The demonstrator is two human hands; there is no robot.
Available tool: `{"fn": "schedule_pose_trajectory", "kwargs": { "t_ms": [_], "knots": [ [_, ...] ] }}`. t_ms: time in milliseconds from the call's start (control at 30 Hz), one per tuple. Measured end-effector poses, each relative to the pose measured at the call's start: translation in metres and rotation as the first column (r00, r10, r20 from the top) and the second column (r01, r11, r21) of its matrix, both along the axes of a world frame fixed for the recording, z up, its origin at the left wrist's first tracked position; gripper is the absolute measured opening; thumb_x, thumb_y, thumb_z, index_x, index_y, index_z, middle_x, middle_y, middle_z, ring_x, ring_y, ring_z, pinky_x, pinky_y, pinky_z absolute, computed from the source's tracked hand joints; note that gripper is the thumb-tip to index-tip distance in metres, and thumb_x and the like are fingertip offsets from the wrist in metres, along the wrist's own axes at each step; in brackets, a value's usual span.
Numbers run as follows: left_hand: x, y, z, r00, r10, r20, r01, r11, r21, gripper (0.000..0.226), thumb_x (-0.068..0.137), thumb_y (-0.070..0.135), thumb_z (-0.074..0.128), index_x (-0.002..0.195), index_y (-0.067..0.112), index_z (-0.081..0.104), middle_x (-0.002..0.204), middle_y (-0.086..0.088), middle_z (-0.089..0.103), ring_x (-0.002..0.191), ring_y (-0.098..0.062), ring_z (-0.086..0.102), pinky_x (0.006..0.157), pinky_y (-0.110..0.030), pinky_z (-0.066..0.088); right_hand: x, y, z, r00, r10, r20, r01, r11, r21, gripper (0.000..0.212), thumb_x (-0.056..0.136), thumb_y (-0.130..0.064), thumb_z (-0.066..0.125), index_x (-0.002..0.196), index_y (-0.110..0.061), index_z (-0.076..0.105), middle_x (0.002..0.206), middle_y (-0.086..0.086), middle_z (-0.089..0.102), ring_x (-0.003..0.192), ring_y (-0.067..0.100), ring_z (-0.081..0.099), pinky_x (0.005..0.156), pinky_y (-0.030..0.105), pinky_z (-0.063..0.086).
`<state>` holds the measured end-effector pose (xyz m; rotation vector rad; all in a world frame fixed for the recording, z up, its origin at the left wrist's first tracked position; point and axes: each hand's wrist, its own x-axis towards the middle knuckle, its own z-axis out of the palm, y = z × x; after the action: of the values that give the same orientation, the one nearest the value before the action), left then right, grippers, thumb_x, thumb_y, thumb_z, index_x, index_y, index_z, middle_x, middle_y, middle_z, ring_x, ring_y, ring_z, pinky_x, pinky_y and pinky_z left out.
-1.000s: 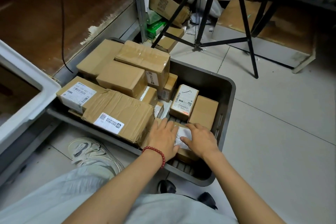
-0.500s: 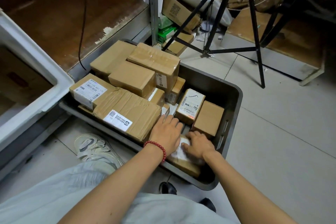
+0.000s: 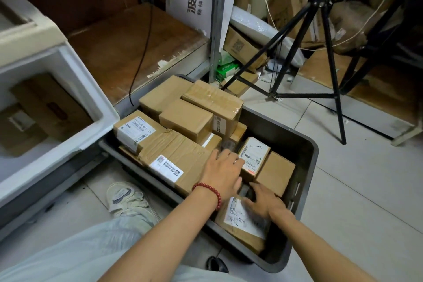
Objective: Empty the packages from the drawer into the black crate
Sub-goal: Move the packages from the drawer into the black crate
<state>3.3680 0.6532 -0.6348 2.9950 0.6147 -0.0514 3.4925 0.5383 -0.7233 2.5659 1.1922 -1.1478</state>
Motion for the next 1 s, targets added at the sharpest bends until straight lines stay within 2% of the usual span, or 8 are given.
{"fn": "schedule_pose_trajectory", "kwargs": {
  "t_ms": [100, 233, 400, 500, 667, 800, 900, 1000],
  "knots": [
    [-0.006, 0.013, 0.011, 0.996, 0.061, 0.06, -0.061, 0.998, -0.003, 0.043, 0.095, 0.036, 0.045, 0.135, 0.02, 0.043, 0.135, -0.001, 0.047, 0.126, -0.019, 0.038, 0.105, -0.039, 0.028, 0.01, 0.003, -0.001, 0.997, 0.02, 0.078, -0.019, 1.0, -0.018, 0.071, 0.097, -0.056, 0.04, 0.155, -0.023, 0.014, 0.164, -0.001, 0.005, 0.15, 0.021, 0.01, 0.12, 0.043, 0.012],
    [-0.019, 0.04, 0.028, 0.979, 0.172, 0.108, -0.172, 0.985, -0.013, 0.044, 0.095, 0.037, 0.044, 0.137, 0.022, 0.042, 0.137, 0.001, 0.047, 0.127, -0.018, 0.038, 0.107, -0.039, 0.027, 0.013, 0.012, 0.015, 0.985, 0.044, 0.168, -0.067, 0.989, 0.135, 0.062, 0.097, -0.055, 0.039, 0.15, -0.026, 0.029, 0.157, -0.002, 0.03, 0.139, 0.02, 0.036, 0.11, 0.038, 0.036],
    [-0.045, 0.073, 0.041, 0.918, 0.377, 0.122, -0.374, 0.926, -0.048, 0.046, 0.095, 0.041, 0.045, 0.138, 0.024, 0.041, 0.137, 0.004, 0.048, 0.127, -0.015, 0.039, 0.107, -0.037, 0.027, 0.013, 0.04, 0.057, 0.906, 0.111, 0.407, -0.234, 0.935, 0.266, 0.064, 0.096, -0.061, 0.033, 0.152, -0.028, 0.025, 0.157, -0.004, 0.03, 0.143, 0.015, 0.029, 0.112, 0.034, 0.031],
    [-0.063, 0.085, 0.044, 0.878, 0.464, 0.122, -0.464, 0.886, -0.028, 0.046, 0.095, 0.042, 0.044, 0.139, 0.027, 0.039, 0.14, 0.006, 0.044, 0.132, -0.016, 0.035, 0.11, -0.038, 0.023, 0.001, 0.067, 0.088, 0.896, 0.118, 0.428, -0.291, 0.883, 0.368, 0.065, 0.095, -0.063, 0.034, 0.151, -0.03, 0.027, 0.156, -0.006, 0.031, 0.145, 0.014, 0.026, 0.116, 0.035, 0.026],
    [-0.099, 0.112, 0.058, 0.778, 0.603, 0.174, -0.608, 0.793, -0.033, 0.047, 0.094, 0.043, 0.046, 0.138, 0.028, 0.041, 0.14, 0.006, 0.045, 0.132, -0.016, 0.035, 0.109, -0.039, 0.025, -0.034, 0.119, 0.133, 0.859, 0.196, 0.473, -0.445, 0.744, 0.499, 0.064, 0.095, -0.062, 0.035, 0.151, -0.032, 0.026, 0.155, -0.008, 0.032, 0.144, 0.013, 0.027, 0.117, 0.034, 0.021],
    [-0.142, 0.125, 0.064, 0.696, 0.703, 0.145, -0.713, 0.701, 0.029, 0.046, 0.094, 0.043, 0.045, 0.138, 0.029, 0.041, 0.139, 0.006, 0.046, 0.129, -0.017, 0.038, 0.106, -0.039, 0.026, -0.08, 0.157, 0.15, 0.808, 0.337, 0.484, -0.574, 0.637, 0.514, 0.063, 0.095, -0.06, 0.038, 0.151, -0.032, 0.028, 0.155, -0.009, 0.031, 0.144, 0.012, 0.025, 0.117, 0.036, 0.02],
    [-0.182, 0.135, 0.072, 0.681, 0.722, 0.12, -0.732, 0.669, 0.129, 0.047, 0.094, 0.043, 0.045, 0.138, 0.029, 0.04, 0.138, 0.004, 0.045, 0.127, -0.02, 0.04, 0.103, -0.04, 0.03, -0.112, 0.18, 0.157, 0.77, 0.43, 0.472, -0.636, 0.584, 0.505, 0.065, 0.095, -0.058, 0.04, 0.152, -0.03, 0.025, 0.156, -0.006, 0.03, 0.144, 0.014, 0.024, 0.116, 0.038, 0.02],
    [-0.226, 0.148, 0.084, 0.613, 0.785, 0.087, -0.788, 0.599, 0.144, 0.054, 0.093, 0.047, 0.048, 0.142, 0.028, 0.037, 0.142, 0.001, 0.043, 0.13, -0.022, 0.038, 0.102, -0.041, 0.031, -0.134, 0.199, 0.162, 0.741, 0.46, 0.49, -0.672, 0.528, 0.52, 0.064, 0.096, -0.057, 0.039, 0.152, -0.029, 0.025, 0.157, -0.005, 0.029, 0.144, 0.015, 0.025, 0.115, 0.037, 0.021]
  ]
}}
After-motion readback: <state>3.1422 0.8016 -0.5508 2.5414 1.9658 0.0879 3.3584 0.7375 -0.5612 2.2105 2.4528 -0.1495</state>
